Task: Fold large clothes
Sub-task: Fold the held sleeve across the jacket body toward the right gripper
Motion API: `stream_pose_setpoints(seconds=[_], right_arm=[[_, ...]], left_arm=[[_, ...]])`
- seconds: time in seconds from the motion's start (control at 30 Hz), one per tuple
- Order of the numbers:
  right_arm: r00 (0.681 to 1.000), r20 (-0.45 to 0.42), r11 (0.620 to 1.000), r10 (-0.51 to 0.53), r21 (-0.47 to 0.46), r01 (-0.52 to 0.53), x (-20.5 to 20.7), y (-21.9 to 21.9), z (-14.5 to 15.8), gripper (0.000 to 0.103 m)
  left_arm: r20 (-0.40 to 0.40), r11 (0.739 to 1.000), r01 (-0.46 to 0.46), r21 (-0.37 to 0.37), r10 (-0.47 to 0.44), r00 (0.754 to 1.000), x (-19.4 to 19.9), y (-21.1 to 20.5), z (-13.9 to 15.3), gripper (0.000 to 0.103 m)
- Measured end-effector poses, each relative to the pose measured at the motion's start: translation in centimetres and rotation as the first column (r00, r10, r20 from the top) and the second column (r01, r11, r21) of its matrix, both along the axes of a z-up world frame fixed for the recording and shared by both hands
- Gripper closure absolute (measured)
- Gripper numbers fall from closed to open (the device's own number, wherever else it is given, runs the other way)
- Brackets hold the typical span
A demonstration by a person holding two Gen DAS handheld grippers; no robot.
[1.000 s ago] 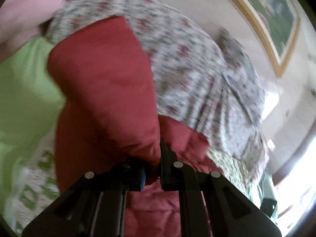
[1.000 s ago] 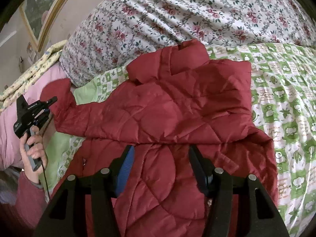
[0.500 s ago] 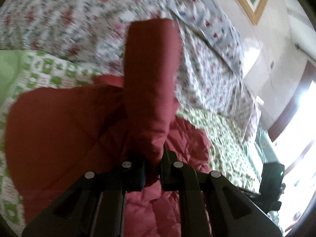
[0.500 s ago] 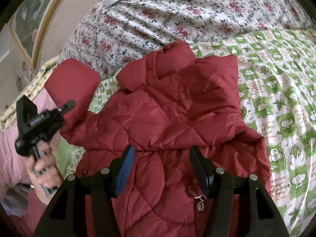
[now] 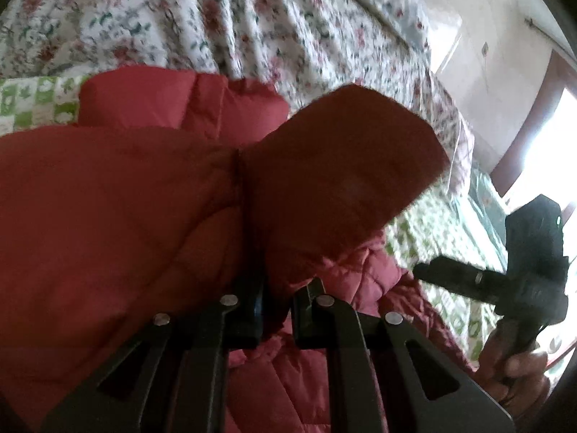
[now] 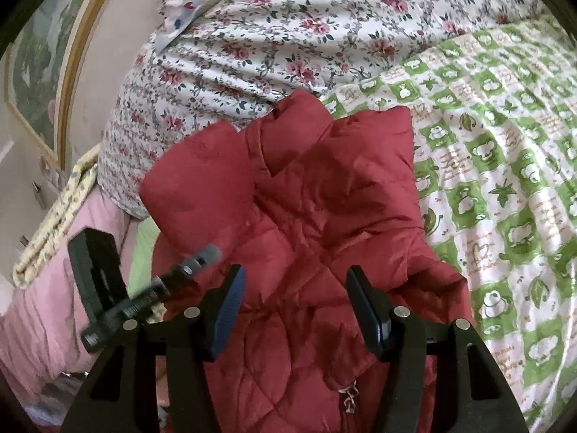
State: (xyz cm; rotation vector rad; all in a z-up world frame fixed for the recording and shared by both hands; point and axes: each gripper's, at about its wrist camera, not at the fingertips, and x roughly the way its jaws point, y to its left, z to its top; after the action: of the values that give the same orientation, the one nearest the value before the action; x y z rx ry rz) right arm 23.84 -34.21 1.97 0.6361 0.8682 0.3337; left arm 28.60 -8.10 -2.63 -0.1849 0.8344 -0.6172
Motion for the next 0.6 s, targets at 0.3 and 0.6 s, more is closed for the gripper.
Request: stream_pose_setpoints(seconds=[0.3, 0.6], right_arm=[[0.999, -0.048, 0.982, -0.018, 0.186, 0.027, 3.8, -1.5, -0.9, 0.028], [0.994, -0.107, 0.979, 0.012, 0.204, 0.010, 7.4, 0.9, -2.2, 0.028]], left_arm=[[-0.045, 0.999, 0.024, 0.026, -0.022, 0.999, -0.2, -1.1, -1.6, 0.091], [-0.006, 0.988, 0.033, 0.151, -0.033, 0.999, -0.9, -2.8, -1.7, 0.077]])
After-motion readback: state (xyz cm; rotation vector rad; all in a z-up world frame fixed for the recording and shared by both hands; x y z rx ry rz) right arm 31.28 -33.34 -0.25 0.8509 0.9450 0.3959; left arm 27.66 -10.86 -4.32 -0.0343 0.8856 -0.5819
